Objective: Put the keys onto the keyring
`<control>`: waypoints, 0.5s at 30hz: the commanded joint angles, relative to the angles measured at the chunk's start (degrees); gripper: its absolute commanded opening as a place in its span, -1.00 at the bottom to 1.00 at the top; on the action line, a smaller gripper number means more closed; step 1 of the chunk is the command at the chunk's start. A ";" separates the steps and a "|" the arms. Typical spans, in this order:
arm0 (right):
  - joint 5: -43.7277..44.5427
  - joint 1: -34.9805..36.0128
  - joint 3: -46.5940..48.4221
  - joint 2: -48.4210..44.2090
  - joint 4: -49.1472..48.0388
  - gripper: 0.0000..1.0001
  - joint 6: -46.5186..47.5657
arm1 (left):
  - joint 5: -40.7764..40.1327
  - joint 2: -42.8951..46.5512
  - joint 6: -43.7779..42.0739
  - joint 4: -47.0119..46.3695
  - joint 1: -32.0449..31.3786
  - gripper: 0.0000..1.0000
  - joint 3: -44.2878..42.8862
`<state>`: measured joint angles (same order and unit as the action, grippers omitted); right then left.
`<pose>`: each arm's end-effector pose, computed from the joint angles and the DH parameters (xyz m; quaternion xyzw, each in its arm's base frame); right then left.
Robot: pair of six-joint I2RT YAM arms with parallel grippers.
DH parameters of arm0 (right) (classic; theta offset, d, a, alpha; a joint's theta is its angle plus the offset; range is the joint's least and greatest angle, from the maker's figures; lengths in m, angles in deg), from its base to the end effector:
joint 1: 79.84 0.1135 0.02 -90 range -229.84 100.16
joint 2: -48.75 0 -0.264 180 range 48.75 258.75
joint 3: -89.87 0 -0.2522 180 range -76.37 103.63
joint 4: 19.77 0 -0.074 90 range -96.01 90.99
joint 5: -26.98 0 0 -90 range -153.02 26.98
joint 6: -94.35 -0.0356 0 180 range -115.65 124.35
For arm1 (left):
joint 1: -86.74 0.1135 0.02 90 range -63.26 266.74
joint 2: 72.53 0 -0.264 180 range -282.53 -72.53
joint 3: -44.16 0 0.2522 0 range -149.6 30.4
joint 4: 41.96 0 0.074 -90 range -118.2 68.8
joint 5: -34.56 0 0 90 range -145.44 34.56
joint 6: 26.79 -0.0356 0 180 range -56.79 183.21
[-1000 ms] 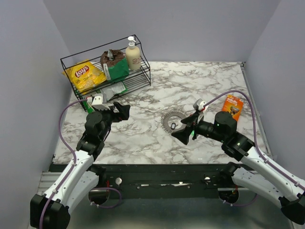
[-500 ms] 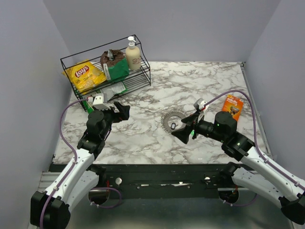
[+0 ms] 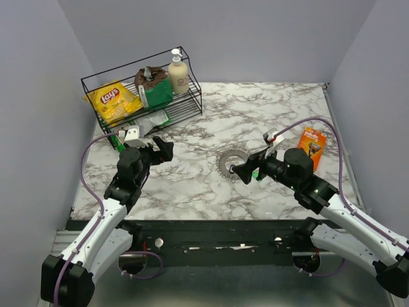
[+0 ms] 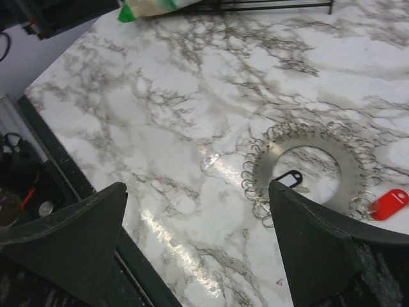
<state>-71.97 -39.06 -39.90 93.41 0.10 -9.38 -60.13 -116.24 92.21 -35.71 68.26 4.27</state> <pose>0.1395 0.1276 0.2966 -0.2307 0.7542 0.3349 0.5156 0.1798 -0.0570 0.2600 -0.0964 0.7602 -0.2297 0.6001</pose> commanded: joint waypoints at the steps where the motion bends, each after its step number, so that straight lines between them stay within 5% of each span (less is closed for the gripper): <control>1: 17.28 0.10 -0.87 1.82 1.01 1.00 -3.83 | -2.52 -1.12 0.01 1.44 0.11 0.97 -1.03; 8: 31.87 0.10 -0.08 6.74 4.87 1.00 -6.74 | -4.54 -1.65 0.10 1.88 0.11 0.97 -0.68; 15: 32.42 0.10 0.09 8.34 5.49 1.00 -8.76 | -5.33 -1.56 0.36 2.32 0.11 0.97 -0.41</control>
<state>-43.69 -39.06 -39.90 101.76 4.23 -16.18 -62.78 -117.87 92.21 -34.02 68.26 4.27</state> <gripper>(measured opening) 0.997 0.986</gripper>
